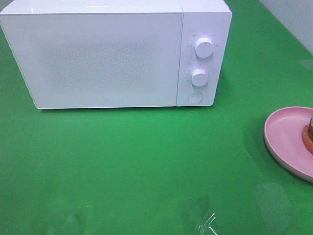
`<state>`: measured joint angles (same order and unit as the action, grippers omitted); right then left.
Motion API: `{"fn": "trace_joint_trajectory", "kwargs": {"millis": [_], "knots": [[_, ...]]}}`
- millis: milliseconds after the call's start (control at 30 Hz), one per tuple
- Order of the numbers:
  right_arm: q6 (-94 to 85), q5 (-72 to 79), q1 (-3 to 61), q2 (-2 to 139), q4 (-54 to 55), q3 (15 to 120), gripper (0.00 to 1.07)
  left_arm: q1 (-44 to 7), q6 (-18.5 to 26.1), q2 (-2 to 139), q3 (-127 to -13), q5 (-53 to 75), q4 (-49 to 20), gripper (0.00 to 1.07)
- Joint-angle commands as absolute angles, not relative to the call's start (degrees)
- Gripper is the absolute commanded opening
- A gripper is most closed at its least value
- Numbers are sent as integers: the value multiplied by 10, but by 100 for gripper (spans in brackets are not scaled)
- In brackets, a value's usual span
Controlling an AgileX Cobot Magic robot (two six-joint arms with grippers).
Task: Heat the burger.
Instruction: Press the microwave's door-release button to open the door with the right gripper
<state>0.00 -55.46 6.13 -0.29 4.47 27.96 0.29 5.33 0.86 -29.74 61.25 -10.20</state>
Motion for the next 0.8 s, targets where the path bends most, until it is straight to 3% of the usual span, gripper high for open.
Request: {"fn": "trace_joint_trajectory", "kwargs": {"millis": [33, 800], "knots": [[0, -547, 60, -18, 44, 278, 74, 4, 54, 7, -296, 612, -109, 98], [0, -497, 60, 2, 44, 312, 74, 4, 54, 7, -296, 612, -109, 98]]}}
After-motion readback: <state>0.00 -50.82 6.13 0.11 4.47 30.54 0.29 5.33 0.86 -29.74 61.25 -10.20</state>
